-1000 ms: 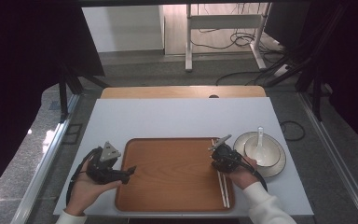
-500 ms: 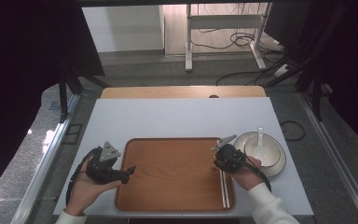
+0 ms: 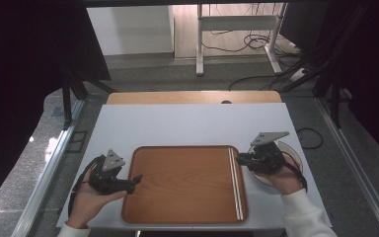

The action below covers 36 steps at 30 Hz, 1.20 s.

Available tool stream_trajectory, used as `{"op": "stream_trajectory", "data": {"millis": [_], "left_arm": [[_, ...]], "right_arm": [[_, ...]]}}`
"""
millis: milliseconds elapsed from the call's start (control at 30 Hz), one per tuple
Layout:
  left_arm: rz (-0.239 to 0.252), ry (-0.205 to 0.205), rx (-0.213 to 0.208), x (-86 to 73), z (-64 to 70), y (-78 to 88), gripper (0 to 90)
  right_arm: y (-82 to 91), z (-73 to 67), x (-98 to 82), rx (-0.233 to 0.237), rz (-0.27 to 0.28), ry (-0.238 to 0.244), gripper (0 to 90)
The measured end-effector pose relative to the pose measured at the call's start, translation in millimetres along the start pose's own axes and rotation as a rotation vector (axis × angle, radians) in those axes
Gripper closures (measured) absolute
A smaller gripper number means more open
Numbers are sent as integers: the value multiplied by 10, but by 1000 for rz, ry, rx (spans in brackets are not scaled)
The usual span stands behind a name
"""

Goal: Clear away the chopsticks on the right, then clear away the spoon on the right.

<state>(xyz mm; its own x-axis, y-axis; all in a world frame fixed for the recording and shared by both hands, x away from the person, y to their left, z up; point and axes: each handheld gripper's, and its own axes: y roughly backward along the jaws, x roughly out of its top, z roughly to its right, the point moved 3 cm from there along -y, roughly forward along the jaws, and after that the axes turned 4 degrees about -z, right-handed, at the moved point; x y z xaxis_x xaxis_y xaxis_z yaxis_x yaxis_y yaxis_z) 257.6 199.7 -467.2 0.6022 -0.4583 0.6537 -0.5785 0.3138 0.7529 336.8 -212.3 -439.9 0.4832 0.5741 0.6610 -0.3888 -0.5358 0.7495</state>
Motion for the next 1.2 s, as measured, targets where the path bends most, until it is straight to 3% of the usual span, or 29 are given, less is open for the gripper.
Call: {"op": "stream_trajectory", "data": {"millis": [133, 267, 500, 900, 1200], "left_arm": [[0, 6, 1, 2, -3, -9, 155], [2, 1, 2, 18, 3, -2, 155], [7, 4, 1, 3, 11, 26, 154], [-2, 3, 0, 1, 28, -18, 154], [2, 0, -1, 10, 37, -11, 154]], "right_arm": [[168, 76, 24, -23, 80, -25, 499], [301, 175, 5, -53, 121, -61, 436], [415, 286, -25, -65, 137, -73, 412], [444, 406, -62, -89, 116, -94, 402], [533, 605, -112, -136, 129, -157, 401]]}}
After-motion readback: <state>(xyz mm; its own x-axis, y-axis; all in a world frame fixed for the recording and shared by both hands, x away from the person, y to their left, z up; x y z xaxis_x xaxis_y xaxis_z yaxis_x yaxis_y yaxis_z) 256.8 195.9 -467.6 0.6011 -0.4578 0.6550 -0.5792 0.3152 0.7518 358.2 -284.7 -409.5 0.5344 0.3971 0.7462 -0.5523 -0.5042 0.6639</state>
